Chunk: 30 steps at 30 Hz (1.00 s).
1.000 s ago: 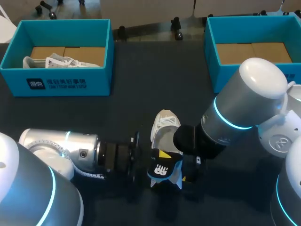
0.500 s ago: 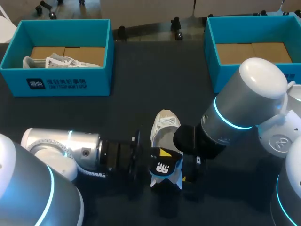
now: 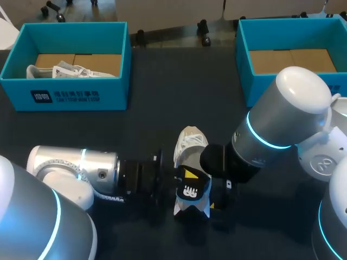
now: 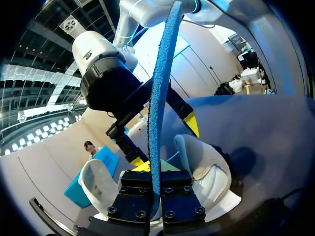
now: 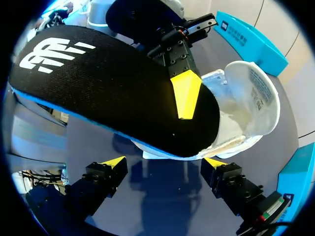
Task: Take the shoe out of the shoebox, open the shoe tongue, remove and reinsert the insole, then place the shoe into the shoebox
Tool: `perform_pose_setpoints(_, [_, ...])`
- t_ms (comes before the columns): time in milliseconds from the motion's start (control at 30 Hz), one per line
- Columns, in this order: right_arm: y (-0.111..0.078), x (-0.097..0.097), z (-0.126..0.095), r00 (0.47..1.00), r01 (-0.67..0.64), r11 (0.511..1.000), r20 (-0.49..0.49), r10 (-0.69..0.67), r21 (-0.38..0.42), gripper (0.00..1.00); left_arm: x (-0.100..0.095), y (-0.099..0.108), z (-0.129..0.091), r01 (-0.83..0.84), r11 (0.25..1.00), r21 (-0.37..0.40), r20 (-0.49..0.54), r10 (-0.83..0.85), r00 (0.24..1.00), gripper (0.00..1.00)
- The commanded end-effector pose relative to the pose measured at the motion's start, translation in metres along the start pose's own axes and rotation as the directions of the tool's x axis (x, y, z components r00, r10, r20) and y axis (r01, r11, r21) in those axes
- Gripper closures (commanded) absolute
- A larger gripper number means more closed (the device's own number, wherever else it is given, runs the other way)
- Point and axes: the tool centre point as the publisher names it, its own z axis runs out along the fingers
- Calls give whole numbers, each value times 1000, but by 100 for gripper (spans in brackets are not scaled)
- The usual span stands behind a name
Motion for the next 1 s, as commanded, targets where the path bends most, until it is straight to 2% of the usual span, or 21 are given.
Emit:
perform_pose_setpoints(33, [1, 1, 1, 1000, 0, 1000, 2, 0, -2, 0, -1, 4, 7, -6, 1000, -19, 3, 6, 1000, 100])
perform_pose_setpoints(333, [1, 1, 1, 1000, 0, 1000, 2, 0, -2, 0, -3, 9, 5, 18, 999, -41, 3, -18, 1000, 100])
perform_pose_setpoints(700, [1, 1, 1, 1000, 0, 1000, 2, 0, -2, 0, -2, -1, -3, 12, 999, -41, -2, -12, 1000, 100])
perform_pose_setpoints(733, [1, 1, 1, 1000, 0, 1000, 2, 0, -2, 0, -2, -2, -3, 12, 999, -40, -2, -12, 1000, 93])
perform_pose_setpoints(800, [1, 1, 1, 1000, 0, 1000, 2, 0, -2, 0, -2, -4, -4, 12, 999, -39, -1, -12, 1000, 91])
perform_pose_setpoints(900, [1, 1, 1, 1000, 0, 1000, 2, 0, -2, 0, -1, -7, -5, 10, 999, -37, -2, -10, 1000, 79])
perform_pose_setpoints(1000, [1, 1, 1, 1000, 0, 1000, 2, 0, -2, 0, -1, -9, -6, 8, 999, -38, -4, -8, 1000, 78])
